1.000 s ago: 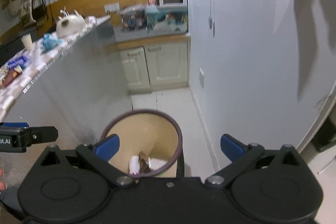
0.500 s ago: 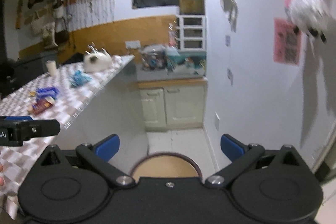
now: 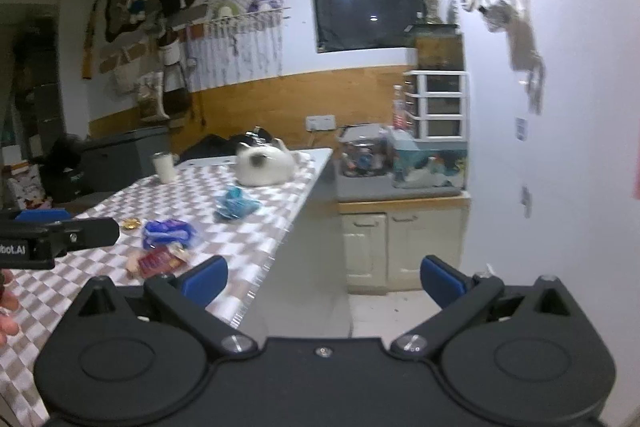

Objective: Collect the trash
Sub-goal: 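Move both open grippers back from the bin toward the table, then grasp the blue snack wrapper with the left gripper while the right gripper grasps the red snack box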

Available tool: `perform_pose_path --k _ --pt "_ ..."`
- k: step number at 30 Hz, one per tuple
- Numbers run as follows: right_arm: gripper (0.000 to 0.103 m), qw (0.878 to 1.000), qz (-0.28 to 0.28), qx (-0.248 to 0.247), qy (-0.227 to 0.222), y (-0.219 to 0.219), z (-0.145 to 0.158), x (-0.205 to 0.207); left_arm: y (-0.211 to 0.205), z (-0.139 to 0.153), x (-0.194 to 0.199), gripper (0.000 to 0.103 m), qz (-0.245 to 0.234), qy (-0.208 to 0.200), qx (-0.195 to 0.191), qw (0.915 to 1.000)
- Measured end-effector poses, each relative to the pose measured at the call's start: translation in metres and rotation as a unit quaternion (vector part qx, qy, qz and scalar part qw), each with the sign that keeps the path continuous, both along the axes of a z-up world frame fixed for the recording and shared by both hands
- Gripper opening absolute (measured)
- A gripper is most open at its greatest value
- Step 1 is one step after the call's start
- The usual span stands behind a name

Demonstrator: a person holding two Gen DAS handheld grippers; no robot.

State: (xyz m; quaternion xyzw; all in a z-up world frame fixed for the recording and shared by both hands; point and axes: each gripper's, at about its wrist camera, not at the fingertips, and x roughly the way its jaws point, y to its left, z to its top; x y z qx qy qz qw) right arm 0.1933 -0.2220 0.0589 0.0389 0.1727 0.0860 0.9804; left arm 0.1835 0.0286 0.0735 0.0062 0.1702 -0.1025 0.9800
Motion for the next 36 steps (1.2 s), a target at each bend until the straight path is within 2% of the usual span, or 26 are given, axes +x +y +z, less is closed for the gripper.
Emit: perform_pose_path --k 6,12,17,24,27,30,33,36 --pt "0.103 0.999 0.028 0.010 0.014 0.049 0.005 0.034 0.057 0.014 0.035 0.103 0.024 -0.007 0.001 0.9997" --pt "0.103 0.998 0.049 0.017 0.041 0.098 -0.001 0.072 0.104 0.020 0.091 0.103 0.031 -0.001 -0.004 0.9995" --pt "0.103 0.996 0.064 0.008 0.056 0.136 -0.009 0.096 0.131 0.005 0.149 0.103 0.026 0.029 -0.009 0.9992" --pt "0.103 0.993 0.077 0.014 0.085 0.169 -0.028 0.122 0.157 -0.035 0.226 0.103 -0.010 0.083 -0.035 0.9959" --pt "0.103 0.992 0.081 0.012 0.100 0.180 -0.038 0.132 0.169 -0.054 0.253 0.103 -0.016 0.094 -0.064 0.9934" --pt "0.103 0.989 0.088 0.008 0.115 0.190 -0.047 0.143 0.186 -0.073 0.274 0.103 -0.028 0.106 -0.111 0.9878" --pt "0.103 0.988 0.097 -0.010 0.118 0.205 -0.053 0.154 0.202 -0.088 0.285 0.103 -0.042 0.092 -0.151 0.9833" --pt "0.103 0.986 0.111 -0.026 0.123 0.225 -0.059 0.166 0.210 -0.097 0.298 0.103 -0.054 0.117 -0.176 0.9759"
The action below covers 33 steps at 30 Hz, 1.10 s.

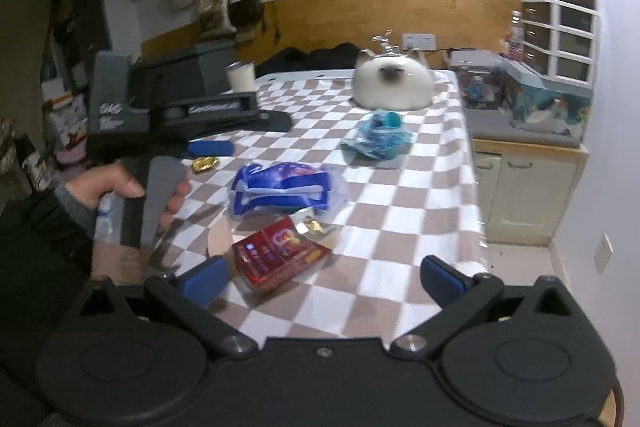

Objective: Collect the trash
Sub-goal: 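Grasp the blue snack wrapper with the left gripper while the right gripper grasps the red snack box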

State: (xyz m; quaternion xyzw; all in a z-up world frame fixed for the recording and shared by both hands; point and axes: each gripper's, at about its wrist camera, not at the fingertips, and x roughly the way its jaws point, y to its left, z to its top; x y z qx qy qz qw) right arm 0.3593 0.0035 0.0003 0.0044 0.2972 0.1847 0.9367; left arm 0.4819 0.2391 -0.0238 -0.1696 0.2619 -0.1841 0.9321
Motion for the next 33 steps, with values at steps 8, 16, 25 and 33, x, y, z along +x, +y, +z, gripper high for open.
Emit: perform_pose_path --k 8,16,25,33 --pt "0.103 0.998 0.026 -0.051 0.033 0.044 -0.035 0.028 0.006 -0.021 0.010 0.103 -0.032 0.045 -0.015 0.9983" --pt "0.103 0.996 -0.047 -0.067 0.043 0.021 -0.051 0.048 -0.014 -0.021 0.004 0.103 -0.119 0.089 -0.014 0.9888" --pt "0.103 0.992 -0.114 -0.027 0.043 -0.018 -0.041 0.056 -0.033 0.003 -0.012 0.103 -0.094 0.056 0.076 0.9911" --pt "0.096 0.991 -0.100 0.070 0.057 0.008 -0.036 0.070 -0.043 0.017 -0.018 0.102 -0.021 -0.007 0.133 0.9908"
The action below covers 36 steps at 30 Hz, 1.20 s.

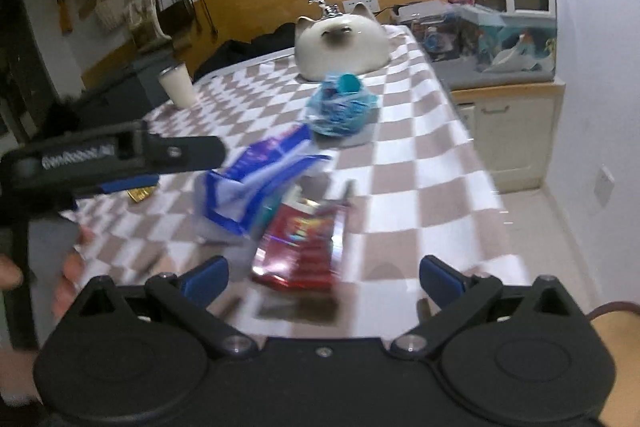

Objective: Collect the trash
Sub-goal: 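Grasp the blue snack wrapper with the left gripper while the right gripper grasps the red snack box, then lift the blue wrapper and red box and carry both over the tan bin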

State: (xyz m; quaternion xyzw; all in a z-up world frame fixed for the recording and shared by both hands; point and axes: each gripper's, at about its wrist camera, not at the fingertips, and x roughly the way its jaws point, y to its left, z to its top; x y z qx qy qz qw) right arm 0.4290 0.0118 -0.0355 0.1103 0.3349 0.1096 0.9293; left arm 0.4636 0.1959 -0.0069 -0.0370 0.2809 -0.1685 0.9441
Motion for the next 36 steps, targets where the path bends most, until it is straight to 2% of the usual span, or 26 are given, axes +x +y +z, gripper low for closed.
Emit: perform_pose_path --k 5,7,9,13,20,29,33,36 --pt "0.077 1.000 0.007 -0.021 0.011 0.021 -0.014 0.018 -0.020 -0.009 0.000 0.098 -0.014 -0.022 0.037 0.9990" --pt "0.065 1.000 0.001 -0.030 0.002 0.020 -0.014 0.017 -0.030 -0.017 0.002 0.097 -0.017 -0.031 0.068 0.9971" --pt "0.060 1.000 0.001 -0.016 0.001 0.013 -0.014 0.015 -0.038 -0.026 0.006 0.095 -0.017 -0.031 0.096 0.9947" --pt "0.057 1.000 0.014 -0.027 -0.008 0.006 -0.013 0.005 -0.045 -0.041 0.011 0.088 -0.030 -0.019 0.111 0.9932" --pt "0.056 0.998 0.035 -0.043 -0.018 -0.005 -0.014 -0.022 -0.058 -0.047 0.008 0.081 -0.052 -0.016 0.133 0.9897" --pt "0.055 0.999 0.038 -0.033 -0.015 -0.018 -0.013 -0.048 -0.051 -0.048 0.014 0.067 -0.013 -0.003 0.121 0.9926" --pt "0.055 0.999 0.036 -0.030 -0.013 -0.022 -0.012 -0.053 -0.046 -0.046 0.016 0.048 0.009 0.005 0.113 0.9936" --pt "0.055 0.999 0.035 -0.031 -0.013 -0.025 -0.010 -0.057 -0.042 -0.045 0.014 0.043 0.013 0.015 0.107 0.9941"
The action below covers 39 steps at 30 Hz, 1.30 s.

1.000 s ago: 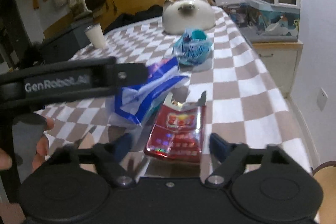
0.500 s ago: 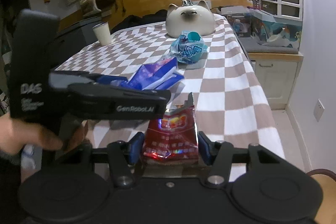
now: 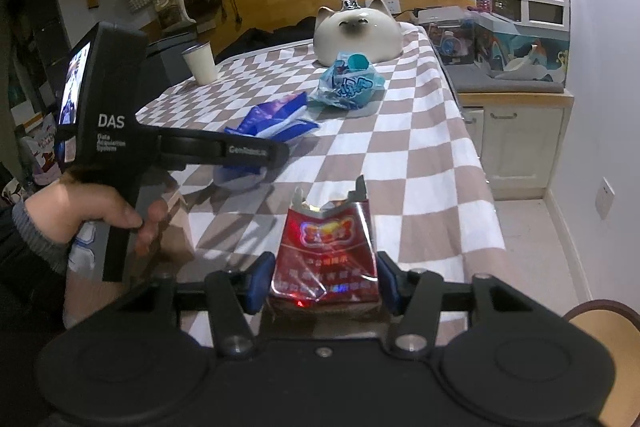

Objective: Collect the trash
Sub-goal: 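Lift the blue wrapper and red box and carry both over the tan bin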

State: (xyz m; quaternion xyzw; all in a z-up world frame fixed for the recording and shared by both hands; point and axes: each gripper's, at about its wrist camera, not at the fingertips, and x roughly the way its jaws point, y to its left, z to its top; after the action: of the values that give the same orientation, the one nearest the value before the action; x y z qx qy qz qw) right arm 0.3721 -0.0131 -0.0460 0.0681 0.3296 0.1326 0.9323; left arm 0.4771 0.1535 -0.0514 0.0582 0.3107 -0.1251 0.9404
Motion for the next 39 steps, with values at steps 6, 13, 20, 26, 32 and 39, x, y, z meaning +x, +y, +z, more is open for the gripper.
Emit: perform_pose_path --k 6,13,20,26,32,39 --pt "0.055 1.000 -0.006 -0.003 -0.007 -0.005 0.004 -0.006 -0.003 0.006 -0.014 0.038 0.001 0.000 -0.006 1.0000" --pt "0.055 1.000 -0.007 0.003 -0.017 -0.016 0.011 -0.015 -0.008 0.015 -0.047 0.036 0.002 -0.011 -0.011 0.9999" --pt "0.055 1.000 -0.006 0.006 -0.024 -0.024 0.015 -0.027 -0.005 0.032 -0.091 0.036 0.025 -0.034 -0.024 0.9988" --pt "0.055 0.999 -0.004 0.009 -0.033 -0.029 0.020 -0.036 -0.005 0.030 -0.126 0.036 0.038 -0.032 -0.033 0.9982" --pt "0.055 0.999 0.000 0.007 -0.046 -0.035 0.025 -0.048 -0.001 0.038 -0.160 0.036 0.055 -0.040 -0.043 0.9968" --pt "0.055 0.998 0.006 0.004 -0.060 -0.043 0.032 -0.066 -0.003 0.043 -0.192 0.036 0.070 -0.040 -0.044 0.9958"
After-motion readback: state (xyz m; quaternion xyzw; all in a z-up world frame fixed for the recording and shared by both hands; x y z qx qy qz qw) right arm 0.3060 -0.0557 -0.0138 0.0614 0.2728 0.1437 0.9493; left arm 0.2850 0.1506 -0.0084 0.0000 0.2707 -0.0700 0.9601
